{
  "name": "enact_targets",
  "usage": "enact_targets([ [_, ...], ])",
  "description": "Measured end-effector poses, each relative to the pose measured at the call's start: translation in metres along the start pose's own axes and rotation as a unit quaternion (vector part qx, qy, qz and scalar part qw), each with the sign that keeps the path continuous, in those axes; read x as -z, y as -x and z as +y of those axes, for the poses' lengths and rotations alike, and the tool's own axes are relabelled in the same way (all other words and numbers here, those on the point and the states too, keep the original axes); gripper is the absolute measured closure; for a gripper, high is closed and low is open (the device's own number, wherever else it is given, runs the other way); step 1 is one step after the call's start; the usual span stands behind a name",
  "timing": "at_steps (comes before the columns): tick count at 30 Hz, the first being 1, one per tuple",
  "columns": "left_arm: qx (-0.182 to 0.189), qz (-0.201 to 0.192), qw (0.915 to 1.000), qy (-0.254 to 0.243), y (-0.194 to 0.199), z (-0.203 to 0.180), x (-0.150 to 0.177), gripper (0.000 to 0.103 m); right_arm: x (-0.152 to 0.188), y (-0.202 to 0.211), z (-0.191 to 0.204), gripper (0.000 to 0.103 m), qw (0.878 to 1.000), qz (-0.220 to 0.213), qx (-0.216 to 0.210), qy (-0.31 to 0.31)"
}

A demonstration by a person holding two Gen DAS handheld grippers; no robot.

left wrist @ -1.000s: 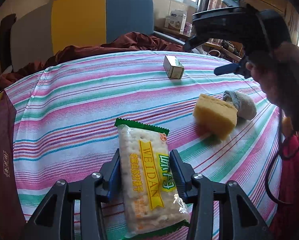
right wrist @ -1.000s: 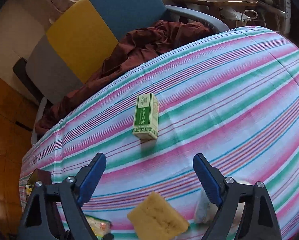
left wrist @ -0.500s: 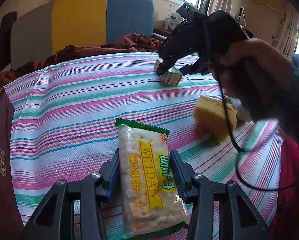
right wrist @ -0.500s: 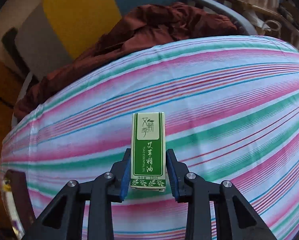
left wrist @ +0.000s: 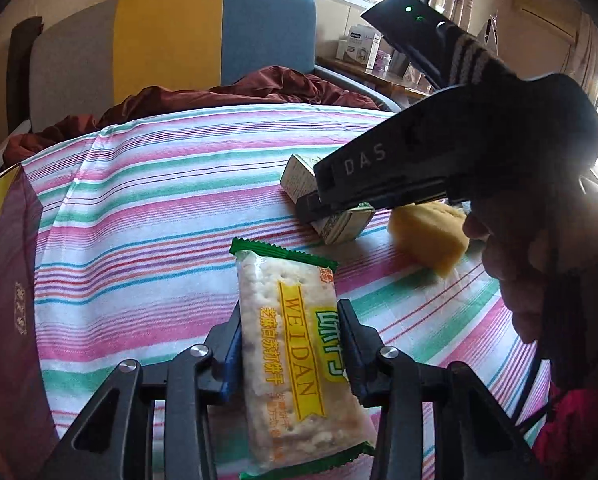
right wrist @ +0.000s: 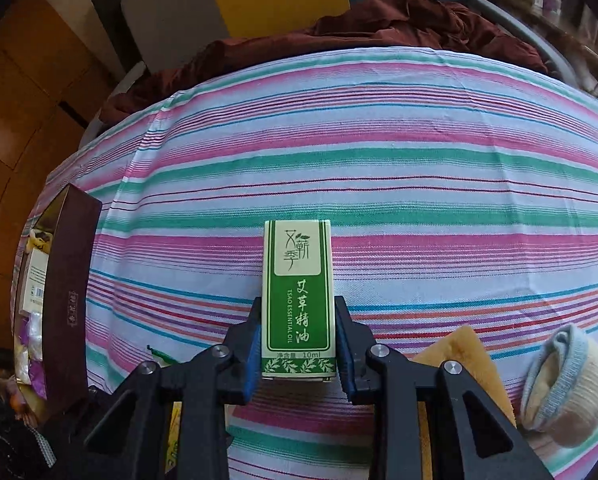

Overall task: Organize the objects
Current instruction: 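Lift the WEIDAN pack with the left gripper while the right gripper grasps the green essential-oil box, then lower the WEIDAN pack into the gold box with the left gripper while the right gripper holds the green box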

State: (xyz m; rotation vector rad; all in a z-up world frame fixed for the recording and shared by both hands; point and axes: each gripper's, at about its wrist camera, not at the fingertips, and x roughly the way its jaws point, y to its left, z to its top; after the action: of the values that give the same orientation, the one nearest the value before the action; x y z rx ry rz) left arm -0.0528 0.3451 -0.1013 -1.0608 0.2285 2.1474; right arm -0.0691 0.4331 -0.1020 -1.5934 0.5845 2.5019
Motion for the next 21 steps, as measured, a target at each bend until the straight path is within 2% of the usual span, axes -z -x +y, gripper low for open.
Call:
enact_targets([
  [5,-0.007,0.009,0.9999,-0.008,0.012,-0.003,0.010,0.061,0.000,-0.004,0.005,0.072,1.000,-0.003,0.011,0.013],
  [8,0.001,0.015,0.9999,0.000,0.025,-0.005,0.016,0.061,0.000,-0.004,0.005,0.071,1.000,-0.005,0.013,0.018],
  [13,0.010,-0.006,0.9998,0.015,0.067,0.006,0.016,0.061,0.001,-0.004,0.010,0.071,0.999,-0.007,0.026,0.032],
  [17,0.000,-0.034,0.9981,0.051,0.108,0.039,0.002,0.061,0.001,-0.005,0.014,0.071,0.998,-0.009,0.035,0.042],
  [21,-0.019,-0.041,0.9911,0.125,0.136,0.101,-0.013,0.061,0.002,-0.006,0.017,0.071,0.998,-0.010,0.043,0.051],
])
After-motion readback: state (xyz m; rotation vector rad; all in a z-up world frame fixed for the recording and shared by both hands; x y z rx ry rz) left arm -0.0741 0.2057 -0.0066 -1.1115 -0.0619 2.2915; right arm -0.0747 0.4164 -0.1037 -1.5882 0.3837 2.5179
